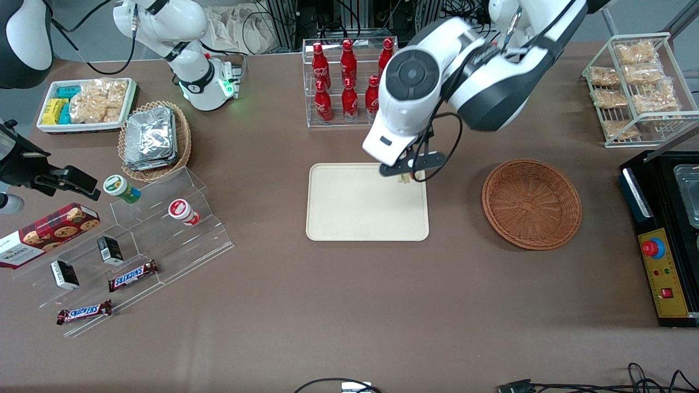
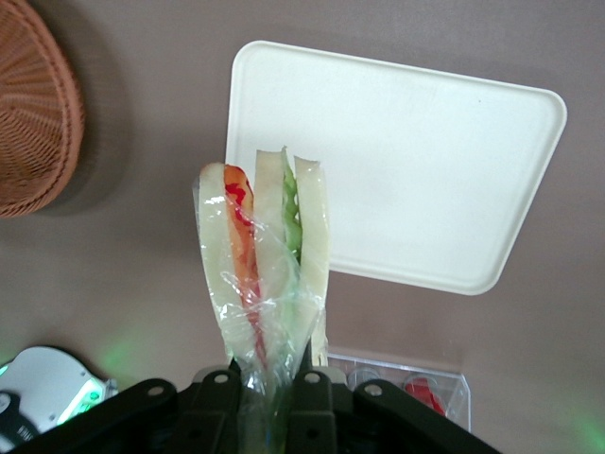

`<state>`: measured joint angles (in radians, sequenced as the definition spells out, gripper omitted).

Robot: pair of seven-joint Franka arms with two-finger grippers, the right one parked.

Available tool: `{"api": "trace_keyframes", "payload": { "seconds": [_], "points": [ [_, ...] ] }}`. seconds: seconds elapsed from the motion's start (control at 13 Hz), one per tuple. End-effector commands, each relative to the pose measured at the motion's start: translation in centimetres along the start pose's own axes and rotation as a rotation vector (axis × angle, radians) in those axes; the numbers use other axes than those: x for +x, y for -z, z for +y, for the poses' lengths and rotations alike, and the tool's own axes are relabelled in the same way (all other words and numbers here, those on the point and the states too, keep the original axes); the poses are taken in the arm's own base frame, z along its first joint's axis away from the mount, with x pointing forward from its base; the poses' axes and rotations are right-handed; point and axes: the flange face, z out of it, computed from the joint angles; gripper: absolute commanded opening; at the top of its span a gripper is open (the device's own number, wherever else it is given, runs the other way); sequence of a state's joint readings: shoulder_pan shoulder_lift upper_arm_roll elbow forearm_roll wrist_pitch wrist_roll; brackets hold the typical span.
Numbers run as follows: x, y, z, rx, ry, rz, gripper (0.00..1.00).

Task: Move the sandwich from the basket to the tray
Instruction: 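Carry the held sandwich with the left gripper over the cream tray, then lower the sandwich onto the tray and open the left gripper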

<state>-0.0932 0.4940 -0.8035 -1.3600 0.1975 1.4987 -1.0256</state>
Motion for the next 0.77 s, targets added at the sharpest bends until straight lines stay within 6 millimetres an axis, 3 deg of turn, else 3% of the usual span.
{"api": "trace_keyframes", "payload": {
  "seconds": [0.0, 0.23, 0.38, 0.54, 0.69],
  "points": [
    [0.5, -7.0, 1.6, 0.056, -0.02, 0.053, 0.0],
    [2.8, -15.0, 1.7, 0.066, -0.04, 0.073, 0.0],
    [3.9, -19.1, 1.9, 0.08, -0.073, 0.087, 0.0],
    [4.8, -22.2, 1.7, 0.075, -0.087, 0.089, 0.0],
    [5.1, -23.5, 1.4, 0.059, -0.106, 0.095, 0.0]
  ]
}}
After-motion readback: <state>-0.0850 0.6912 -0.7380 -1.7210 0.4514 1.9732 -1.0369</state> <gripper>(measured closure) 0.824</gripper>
